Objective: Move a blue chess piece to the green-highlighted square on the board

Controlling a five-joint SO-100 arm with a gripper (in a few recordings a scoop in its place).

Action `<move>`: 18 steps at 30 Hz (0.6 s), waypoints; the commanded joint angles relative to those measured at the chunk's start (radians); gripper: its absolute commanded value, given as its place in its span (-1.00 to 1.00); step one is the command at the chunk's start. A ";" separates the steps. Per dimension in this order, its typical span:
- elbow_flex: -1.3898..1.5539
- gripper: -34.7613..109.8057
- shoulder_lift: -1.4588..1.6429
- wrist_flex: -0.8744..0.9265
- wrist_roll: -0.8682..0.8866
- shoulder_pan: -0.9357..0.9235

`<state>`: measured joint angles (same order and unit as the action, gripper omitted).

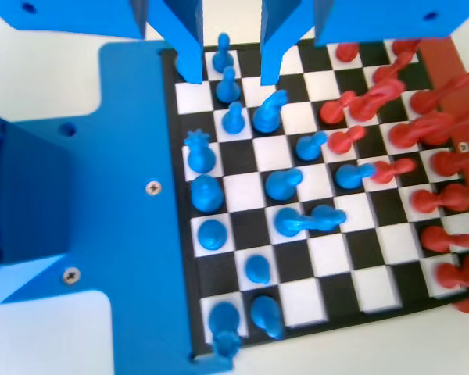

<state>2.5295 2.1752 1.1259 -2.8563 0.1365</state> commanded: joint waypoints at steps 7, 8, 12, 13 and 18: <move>0.034 -0.37 0.002 -0.043 -0.002 0.021; 0.035 -0.37 -0.002 -0.049 0.000 0.023; 0.049 -0.37 -0.008 -0.071 -0.003 0.021; 0.054 -0.37 -0.009 -0.075 -0.008 0.017; 0.084 -0.37 -0.015 -0.114 -0.026 -0.003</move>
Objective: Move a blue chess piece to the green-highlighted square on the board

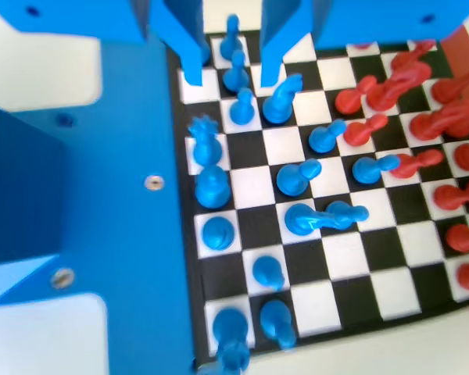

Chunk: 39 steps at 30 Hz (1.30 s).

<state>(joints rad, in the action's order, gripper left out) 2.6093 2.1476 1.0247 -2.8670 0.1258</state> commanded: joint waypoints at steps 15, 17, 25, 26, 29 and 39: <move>0.064 -0.36 -0.032 -0.100 -0.034 -0.009; 0.069 -0.36 -0.034 -0.101 -0.035 -0.009; 0.104 -0.36 -0.040 -0.141 -0.049 -0.018; 0.107 -0.36 -0.043 -0.147 -0.051 -0.020; 0.121 -0.36 -0.052 -0.170 -0.057 -0.023; 0.152 -0.36 -0.078 -0.233 -0.071 -0.031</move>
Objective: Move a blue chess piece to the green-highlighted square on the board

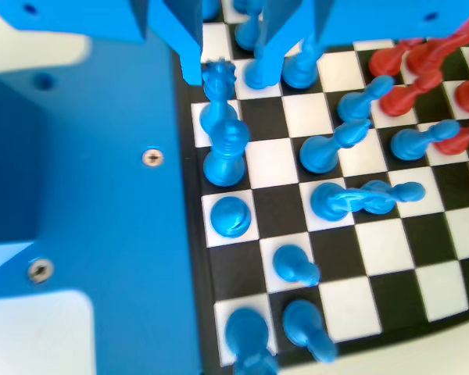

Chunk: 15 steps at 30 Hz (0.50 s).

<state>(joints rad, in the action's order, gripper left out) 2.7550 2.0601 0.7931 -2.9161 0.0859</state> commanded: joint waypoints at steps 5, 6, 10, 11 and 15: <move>0.028 -0.36 0.003 -0.038 -0.023 0.009; 0.032 -0.36 0.003 -0.046 -0.023 0.009; 0.049 -0.36 0.003 -0.067 -0.028 0.009; 0.057 -0.36 0.003 -0.078 -0.028 0.011; 0.067 -0.36 0.002 -0.095 -0.031 0.011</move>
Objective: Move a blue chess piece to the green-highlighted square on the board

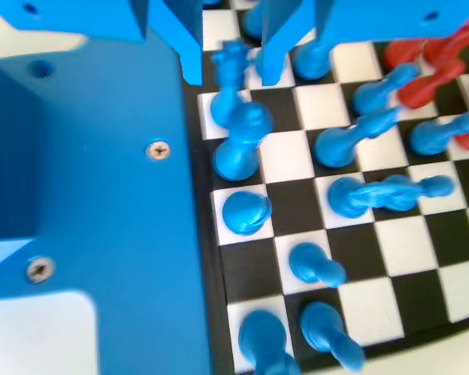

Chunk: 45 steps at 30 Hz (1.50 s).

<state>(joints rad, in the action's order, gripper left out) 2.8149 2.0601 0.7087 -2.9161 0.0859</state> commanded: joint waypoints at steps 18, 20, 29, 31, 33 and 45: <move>0.044 -0.51 -0.006 -0.078 -0.028 0.018; 0.044 -0.51 -0.006 -0.078 -0.028 0.017; -0.071 -0.51 -0.008 0.072 0.028 0.034; -0.107 -0.51 -0.014 0.106 0.044 0.038; -0.144 -0.51 -0.020 0.130 0.060 0.041; -0.261 -0.51 -0.101 0.164 0.117 0.020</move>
<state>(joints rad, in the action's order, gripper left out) 2.6047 1.9543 0.8575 -2.7949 0.1028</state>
